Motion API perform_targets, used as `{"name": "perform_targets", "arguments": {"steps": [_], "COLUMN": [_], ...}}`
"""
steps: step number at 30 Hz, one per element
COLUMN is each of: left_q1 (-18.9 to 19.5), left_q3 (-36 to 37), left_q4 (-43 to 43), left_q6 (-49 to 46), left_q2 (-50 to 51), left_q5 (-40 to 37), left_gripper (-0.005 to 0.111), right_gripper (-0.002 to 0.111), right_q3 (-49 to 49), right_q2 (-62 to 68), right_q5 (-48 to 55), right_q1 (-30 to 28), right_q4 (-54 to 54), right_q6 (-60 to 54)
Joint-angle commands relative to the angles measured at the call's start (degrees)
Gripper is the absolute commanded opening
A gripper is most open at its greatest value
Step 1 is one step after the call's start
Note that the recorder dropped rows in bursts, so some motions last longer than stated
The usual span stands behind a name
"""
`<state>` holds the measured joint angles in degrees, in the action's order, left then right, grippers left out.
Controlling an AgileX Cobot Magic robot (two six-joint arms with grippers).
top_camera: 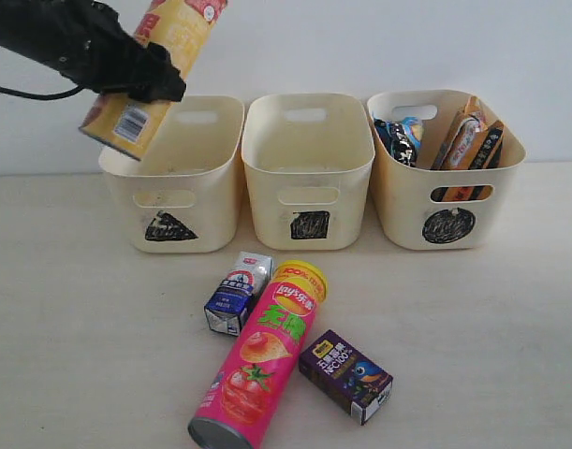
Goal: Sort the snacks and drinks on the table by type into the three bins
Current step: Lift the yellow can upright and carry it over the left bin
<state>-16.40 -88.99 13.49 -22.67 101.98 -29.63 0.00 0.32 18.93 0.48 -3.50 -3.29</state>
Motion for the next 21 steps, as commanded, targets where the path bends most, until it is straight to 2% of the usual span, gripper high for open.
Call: {"name": "perform_targets", "arguments": {"steps": [1, 5, 11, 21], "left_q1": [-0.1, 0.1, 2.5, 5.1], "left_q3": [-7.1, -12.9, -19.7, -21.5], "left_q4": [0.0, -2.4, -2.6, -2.6], "left_q6": [4.4, 5.1, 8.6, 10.7], "left_q2": [6.7, 12.9, 21.1, 27.3], "left_q5": [6.4, 10.0, 11.0, 10.3], "left_gripper": [0.004, 0.004, 0.004, 0.006], "right_gripper": [0.000, 0.000, 0.000, 0.000], "right_q3": [0.0, 0.0, 0.0, 0.0], "right_q2": [-0.3, -0.3, -0.3, -0.3], "right_q5": [-0.2, -0.2, -0.2, -0.2], "right_q1": [0.1, 0.1, 0.1, 0.1], "right_q4": [0.2, 0.2, 0.2, 0.2], "right_q6": [0.0, 0.0, 0.0, 0.0]}}
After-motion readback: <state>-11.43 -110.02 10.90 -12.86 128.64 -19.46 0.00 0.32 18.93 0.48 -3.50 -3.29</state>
